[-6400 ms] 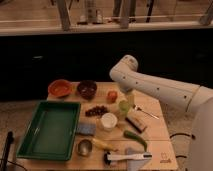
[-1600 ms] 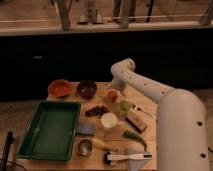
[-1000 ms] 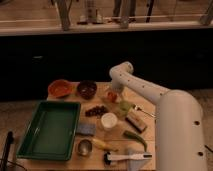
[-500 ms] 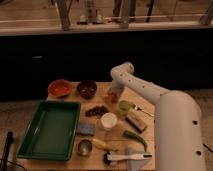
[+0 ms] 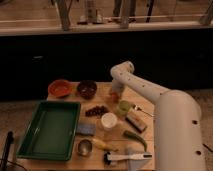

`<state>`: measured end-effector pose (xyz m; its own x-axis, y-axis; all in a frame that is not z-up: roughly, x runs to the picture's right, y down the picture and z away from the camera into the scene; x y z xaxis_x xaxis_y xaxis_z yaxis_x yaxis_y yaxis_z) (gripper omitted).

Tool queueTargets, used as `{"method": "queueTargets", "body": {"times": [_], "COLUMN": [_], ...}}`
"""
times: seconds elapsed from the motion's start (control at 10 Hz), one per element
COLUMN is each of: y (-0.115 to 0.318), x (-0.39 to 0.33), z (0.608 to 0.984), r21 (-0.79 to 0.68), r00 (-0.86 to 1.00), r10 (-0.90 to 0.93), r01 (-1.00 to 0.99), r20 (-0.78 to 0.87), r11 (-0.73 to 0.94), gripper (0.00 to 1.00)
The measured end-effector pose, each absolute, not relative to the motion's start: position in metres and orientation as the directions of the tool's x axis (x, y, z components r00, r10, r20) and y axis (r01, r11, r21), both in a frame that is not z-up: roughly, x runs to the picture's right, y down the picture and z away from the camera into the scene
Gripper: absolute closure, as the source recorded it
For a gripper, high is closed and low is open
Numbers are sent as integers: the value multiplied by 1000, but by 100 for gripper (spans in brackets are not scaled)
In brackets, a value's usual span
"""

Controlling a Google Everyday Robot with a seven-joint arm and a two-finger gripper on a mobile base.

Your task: Place apple in paper cup

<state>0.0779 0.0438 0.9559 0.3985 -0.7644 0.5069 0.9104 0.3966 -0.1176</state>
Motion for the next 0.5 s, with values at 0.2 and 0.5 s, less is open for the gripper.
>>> {"method": "queueTargets", "body": {"times": [0.2,0.5], "y": [36,29], "x": [78,76], "z": [946,935], "r21": [-106,-88], "r00": [396,390], "r10": [-775,-791], "r01": [911,913], "r20": [492,472], "r11": [399,398], "gripper": [100,100]}}
